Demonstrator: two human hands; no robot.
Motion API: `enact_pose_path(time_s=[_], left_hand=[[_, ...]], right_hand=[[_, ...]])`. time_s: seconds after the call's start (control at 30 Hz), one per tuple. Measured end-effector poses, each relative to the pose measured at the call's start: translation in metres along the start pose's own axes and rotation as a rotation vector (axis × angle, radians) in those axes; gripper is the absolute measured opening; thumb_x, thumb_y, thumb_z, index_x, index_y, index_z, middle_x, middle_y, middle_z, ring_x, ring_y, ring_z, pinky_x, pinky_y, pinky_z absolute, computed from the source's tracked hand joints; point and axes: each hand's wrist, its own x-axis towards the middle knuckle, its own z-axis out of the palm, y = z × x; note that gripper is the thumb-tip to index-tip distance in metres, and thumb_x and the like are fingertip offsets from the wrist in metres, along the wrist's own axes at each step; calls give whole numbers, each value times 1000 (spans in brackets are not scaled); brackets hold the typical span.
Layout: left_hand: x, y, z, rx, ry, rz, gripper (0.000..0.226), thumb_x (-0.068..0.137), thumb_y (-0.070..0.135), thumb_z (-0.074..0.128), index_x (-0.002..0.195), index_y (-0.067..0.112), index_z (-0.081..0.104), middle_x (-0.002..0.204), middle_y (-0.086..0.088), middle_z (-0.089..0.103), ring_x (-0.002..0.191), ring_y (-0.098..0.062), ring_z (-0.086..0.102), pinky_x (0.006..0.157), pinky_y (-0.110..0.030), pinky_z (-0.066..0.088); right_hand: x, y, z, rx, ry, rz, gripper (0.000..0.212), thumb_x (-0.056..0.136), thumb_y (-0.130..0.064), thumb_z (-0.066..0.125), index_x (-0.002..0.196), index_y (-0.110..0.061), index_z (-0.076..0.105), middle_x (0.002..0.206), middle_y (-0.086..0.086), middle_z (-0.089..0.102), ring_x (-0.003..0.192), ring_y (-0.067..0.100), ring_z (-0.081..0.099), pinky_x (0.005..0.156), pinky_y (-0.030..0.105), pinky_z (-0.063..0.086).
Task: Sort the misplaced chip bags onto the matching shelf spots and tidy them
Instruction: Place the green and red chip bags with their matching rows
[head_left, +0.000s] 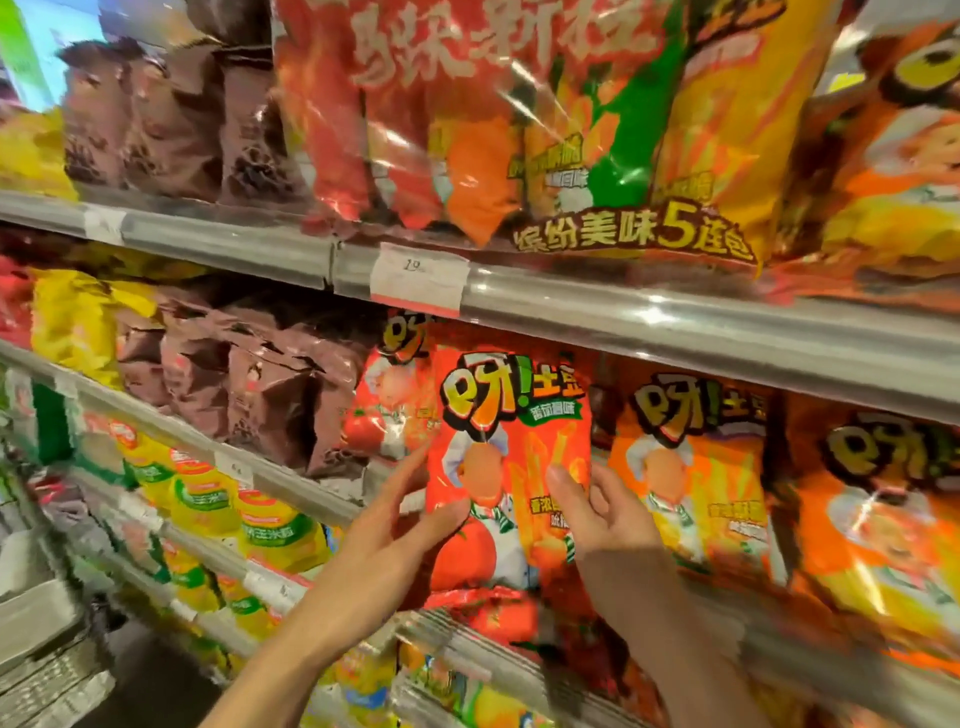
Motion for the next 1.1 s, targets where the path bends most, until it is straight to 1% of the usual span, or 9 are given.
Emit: enact_pose_path(time_s=[0.1,0.17,0.23,0.4,0.5,0.63,0.77,0.87,1.1], left_hand=[[24,-1,-4,27,-32,23,50,88,39,67,125,62,43,114,44,57,99,27,56,79,0,44],[38,-1,-7,68,-68,66,54,84,55,69,130,62,43,123,40,57,114,19,54,100,-13,44],[49,-2,-7,105,-110,123,70,83,63,67,146,53,37,144,23,52,131,6,49,115,-29,38],[72,1,1,216,-135,298,69,95,48,52,157,32,27,154,16,37,137,3,37,106,-5,25],[81,-4,4,312,-128,368,63,101,49,42,159,31,22,161,15,29,146,-6,28,114,-21,19],[84,-5,8,420,-153,487,53,107,40,34,158,32,19,149,26,24,137,4,24,111,-21,19],[96,-20,9,536,-118,487,55,107,35,33,159,22,20,162,-6,30,147,-23,30,116,-35,25],[99,-25,11,537,-101,441,53,107,34,32,158,24,24,162,-10,25,148,-28,30,117,-46,30],[100,-25,12,498,-58,517,45,106,28,40,151,21,41,151,-6,34,138,-24,39,112,-39,35]], right_hand=[[3,-8,6,-123,115,-44,13,101,-27,57,92,-18,60,60,-25,65,56,-8,58,58,8,40],[3,-16,11,-179,225,-40,12,102,-22,57,93,-15,58,53,-22,58,50,-7,54,55,9,39],[6,-22,18,-301,298,-60,13,102,-31,56,105,-18,59,66,-17,60,57,-6,55,58,15,39],[6,-39,30,-502,418,63,27,104,-47,44,125,-31,49,95,-16,52,96,10,51,83,23,33],[11,-41,36,-515,459,27,29,104,-43,46,119,-21,56,104,-7,64,101,19,62,84,29,40],[21,-45,38,-533,461,80,39,105,-41,44,135,-16,48,127,-8,58,121,16,56,95,29,41],[24,-45,42,-755,419,176,62,106,-44,40,156,-9,27,146,17,53,135,37,49,106,41,41],[25,-42,43,-891,433,117,64,106,-42,41,156,-5,26,148,18,51,135,37,49,105,44,43],[8,-30,41,-1107,272,-96,72,102,-49,50,160,-20,19,168,12,8,154,30,14,122,37,19]])
